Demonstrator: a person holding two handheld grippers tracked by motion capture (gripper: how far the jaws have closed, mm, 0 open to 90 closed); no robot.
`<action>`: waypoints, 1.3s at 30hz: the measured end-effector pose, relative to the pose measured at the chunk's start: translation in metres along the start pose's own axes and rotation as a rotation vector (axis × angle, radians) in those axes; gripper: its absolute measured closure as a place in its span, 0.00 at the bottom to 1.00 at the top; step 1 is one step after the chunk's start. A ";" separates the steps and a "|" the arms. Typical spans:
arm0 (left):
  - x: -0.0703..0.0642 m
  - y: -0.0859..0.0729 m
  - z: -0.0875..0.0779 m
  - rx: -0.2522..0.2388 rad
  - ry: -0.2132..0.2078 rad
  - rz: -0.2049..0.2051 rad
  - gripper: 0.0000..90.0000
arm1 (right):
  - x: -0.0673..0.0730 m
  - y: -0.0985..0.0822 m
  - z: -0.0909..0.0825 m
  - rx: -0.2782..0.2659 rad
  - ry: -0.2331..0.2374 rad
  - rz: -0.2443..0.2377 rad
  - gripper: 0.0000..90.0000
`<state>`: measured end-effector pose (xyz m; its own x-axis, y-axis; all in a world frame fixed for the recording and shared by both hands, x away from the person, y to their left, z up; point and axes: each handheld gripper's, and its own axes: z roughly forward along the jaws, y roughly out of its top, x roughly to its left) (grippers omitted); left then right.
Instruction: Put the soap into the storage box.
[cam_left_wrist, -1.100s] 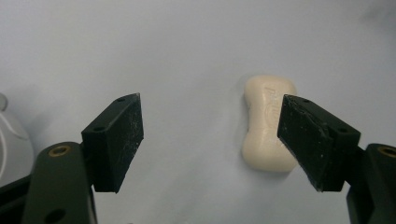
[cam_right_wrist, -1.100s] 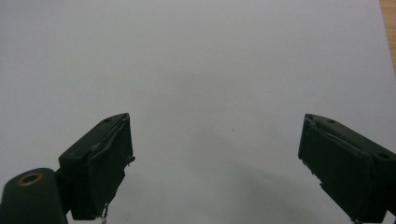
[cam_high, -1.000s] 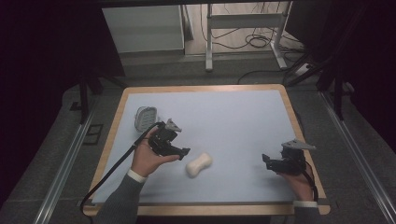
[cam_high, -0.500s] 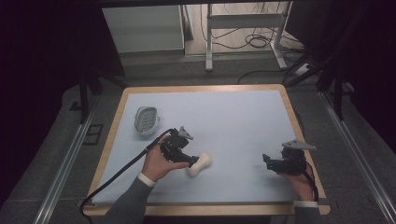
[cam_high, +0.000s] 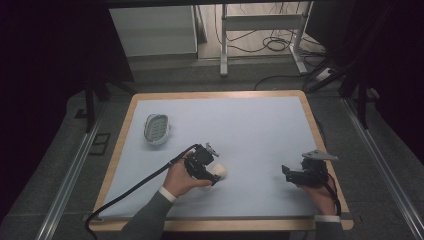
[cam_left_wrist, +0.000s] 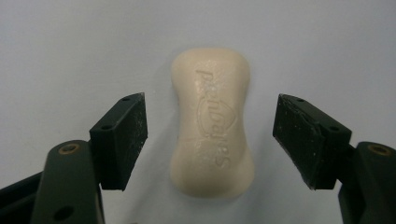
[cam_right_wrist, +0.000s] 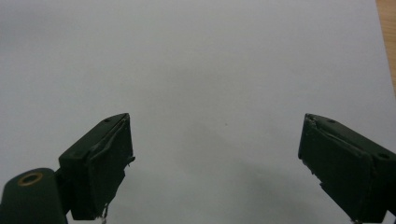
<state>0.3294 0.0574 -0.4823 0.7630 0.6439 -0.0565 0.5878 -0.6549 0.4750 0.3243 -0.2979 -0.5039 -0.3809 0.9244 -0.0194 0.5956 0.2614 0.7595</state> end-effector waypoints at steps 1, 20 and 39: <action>0.000 0.000 0.002 0.005 -0.002 -0.001 0.31 | 0.000 0.000 0.000 0.000 0.001 0.003 0.11; 0.000 0.001 0.024 0.063 -0.008 0.000 0.44 | -0.001 -0.001 0.002 0.010 -0.009 0.004 0.11; -0.001 0.000 0.030 0.085 0.000 0.022 0.54 | -0.001 -0.001 0.002 0.012 -0.017 0.005 0.11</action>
<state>0.3367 0.0454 -0.5083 0.7760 0.6290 -0.0466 0.5915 -0.7002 0.3999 0.3254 -0.2981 -0.5063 -0.3660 0.9302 -0.0272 0.6061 0.2604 0.7516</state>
